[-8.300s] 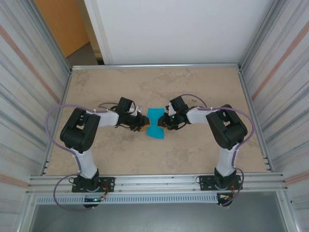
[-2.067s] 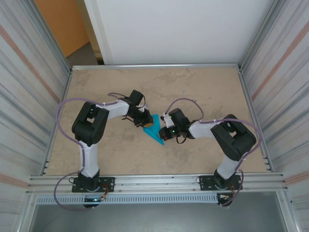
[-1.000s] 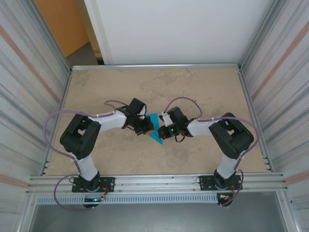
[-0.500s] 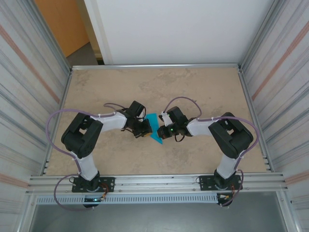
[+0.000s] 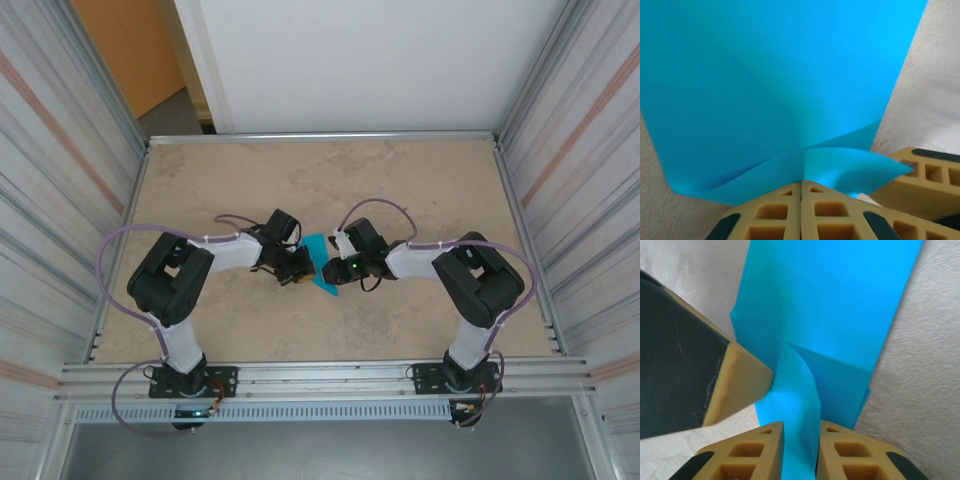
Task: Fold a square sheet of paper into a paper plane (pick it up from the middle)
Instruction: Third fold the triangle at the center of the table.
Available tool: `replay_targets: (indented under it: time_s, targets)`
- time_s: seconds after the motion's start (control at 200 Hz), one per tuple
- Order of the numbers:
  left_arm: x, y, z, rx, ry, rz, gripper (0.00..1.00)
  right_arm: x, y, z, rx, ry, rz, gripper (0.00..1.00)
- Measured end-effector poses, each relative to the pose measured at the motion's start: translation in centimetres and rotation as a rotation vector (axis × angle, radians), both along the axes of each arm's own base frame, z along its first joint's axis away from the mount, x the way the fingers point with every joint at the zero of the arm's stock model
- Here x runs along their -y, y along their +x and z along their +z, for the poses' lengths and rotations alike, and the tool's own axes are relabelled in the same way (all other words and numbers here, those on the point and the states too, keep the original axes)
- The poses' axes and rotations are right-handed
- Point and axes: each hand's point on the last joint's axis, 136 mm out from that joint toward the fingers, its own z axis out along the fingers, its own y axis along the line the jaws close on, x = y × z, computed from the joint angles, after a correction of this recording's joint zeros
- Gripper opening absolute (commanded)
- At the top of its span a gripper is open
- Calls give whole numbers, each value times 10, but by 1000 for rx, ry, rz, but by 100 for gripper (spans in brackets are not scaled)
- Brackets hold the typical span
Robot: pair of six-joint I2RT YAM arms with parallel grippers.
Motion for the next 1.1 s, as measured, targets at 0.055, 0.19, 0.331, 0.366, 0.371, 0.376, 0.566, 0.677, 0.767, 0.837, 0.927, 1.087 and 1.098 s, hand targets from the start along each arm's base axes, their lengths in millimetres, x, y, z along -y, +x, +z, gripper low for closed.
replay_targets:
  time_s: [0.055,0.19,0.331,0.366,0.371,0.376,0.566,0.677,0.767,0.837,0.927,1.087,1.098]
  targets:
    - [0,0,0,4,-5,0,8,6,3,3,-12,-5,-34,42]
    - [2,0,-1,9,-20,-4,7,29,14,9,-29,-52,-144,43]
    - [3,1,0,16,-28,-5,7,39,16,18,-32,-80,-185,37]
    - [3,1,0,19,-29,-5,7,38,15,22,-34,-75,-180,35]
    - [3,1,0,19,-29,-5,7,38,15,22,-34,-75,-179,34]
    - [3,1,0,19,-29,-5,7,38,15,22,-34,-74,-179,34]
    - [3,1,0,21,-31,-5,7,20,-1,29,-75,-27,-99,20]
    - [3,1,-1,22,-32,-6,7,7,-13,27,-116,0,-40,16]
    - [3,1,-1,22,-32,-5,7,-1,-19,23,-156,18,-8,13]
    - [3,1,-1,22,-33,-6,7,-5,-22,19,-184,29,9,12]
    - [3,1,-1,22,-33,-6,7,-9,-23,14,-210,39,24,10]
    - [3,1,-1,22,-34,-7,7,-14,-25,8,-242,49,46,10]
    - [4,1,0,22,-34,-7,7,-14,-25,8,-244,49,47,10]
